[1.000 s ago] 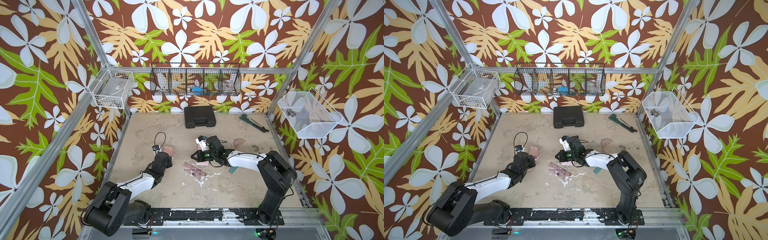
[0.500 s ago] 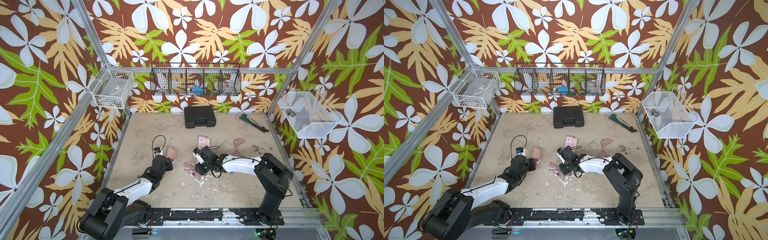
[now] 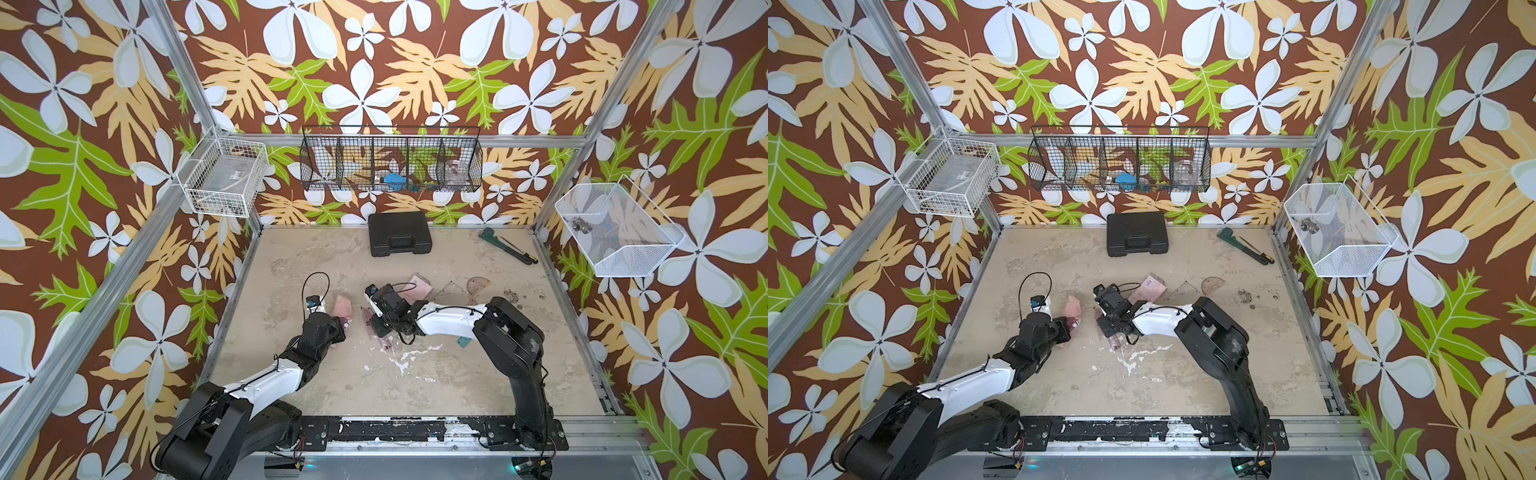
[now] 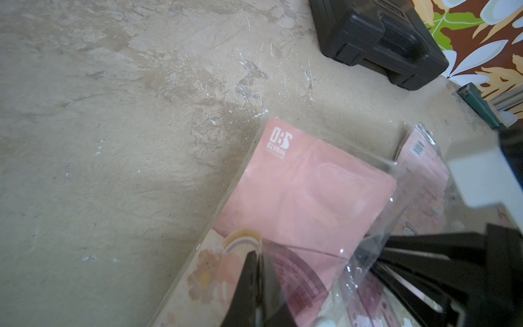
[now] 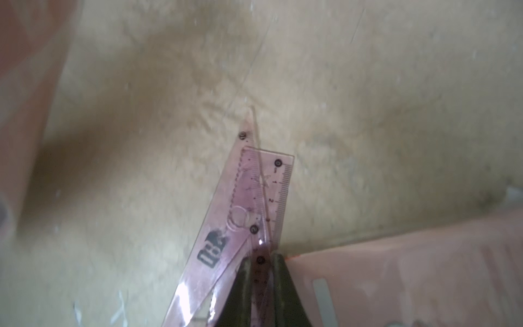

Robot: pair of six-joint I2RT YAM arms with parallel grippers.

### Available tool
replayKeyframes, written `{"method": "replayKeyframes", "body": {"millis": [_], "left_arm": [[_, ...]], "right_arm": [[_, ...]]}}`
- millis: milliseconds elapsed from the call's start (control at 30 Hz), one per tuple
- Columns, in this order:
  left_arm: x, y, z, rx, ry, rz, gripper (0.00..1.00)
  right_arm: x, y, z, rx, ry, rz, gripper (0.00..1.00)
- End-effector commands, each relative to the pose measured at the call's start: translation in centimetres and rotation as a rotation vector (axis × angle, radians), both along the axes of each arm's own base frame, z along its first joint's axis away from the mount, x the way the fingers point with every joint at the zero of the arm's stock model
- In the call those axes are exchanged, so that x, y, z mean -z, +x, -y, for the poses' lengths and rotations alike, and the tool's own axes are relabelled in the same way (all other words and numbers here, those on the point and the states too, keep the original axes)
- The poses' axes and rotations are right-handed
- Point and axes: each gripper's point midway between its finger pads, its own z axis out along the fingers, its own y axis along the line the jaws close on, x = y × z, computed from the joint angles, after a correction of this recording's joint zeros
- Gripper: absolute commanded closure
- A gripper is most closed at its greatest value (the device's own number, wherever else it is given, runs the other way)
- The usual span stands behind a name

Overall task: Open the ruler set and take out the ruler
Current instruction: Move the ruler to the center of the board.

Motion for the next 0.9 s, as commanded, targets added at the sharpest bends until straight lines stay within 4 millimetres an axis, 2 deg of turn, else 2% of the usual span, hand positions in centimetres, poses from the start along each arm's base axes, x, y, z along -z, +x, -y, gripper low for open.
{"method": "replayKeyframes", "body": {"millis": [0, 67, 200, 333, 500, 633, 767, 867], "left_arm": [[-0.5, 0.1, 0.0, 0.006, 0.004, 0.025, 1.0], [-0.7, 0.0, -0.1, 0.005, 0.005, 0.033, 1.0], [-1.0, 0.0, -0.1, 0.006, 0.006, 0.04, 1.0], [-1.1, 0.1, -0.1, 0.008, 0.004, 0.045, 1.0], [-1.2, 0.2, 0.0, 0.011, 0.001, 0.047, 1.0], [-1.2, 0.3, 0.3, 0.021, -0.008, 0.048, 1.0], [-1.0, 0.4, 0.5, 0.024, -0.012, 0.042, 1.0], [-0.9, 0.3, 0.4, 0.023, -0.013, 0.038, 1.0]], "right_arm": [[4.0, -1.1, 2.4, 0.079, -0.106, -0.17, 0.88], [3.9, 0.4, 2.1, 0.103, -0.09, -0.186, 0.87], [2.8, 2.6, 1.7, 0.123, -0.029, -0.198, 0.67], [2.3, 3.2, 2.9, 0.145, 0.031, -0.226, 0.61], [0.6, 1.8, 4.8, 0.177, 0.141, -0.271, 0.56], [-0.9, 0.0, 5.0, 0.15, 0.21, -0.283, 0.55], [-3.4, -0.9, 4.0, 0.051, 0.269, -0.196, 0.55], [-4.1, -1.3, 2.7, -0.005, 0.256, -0.156, 0.56]]}}
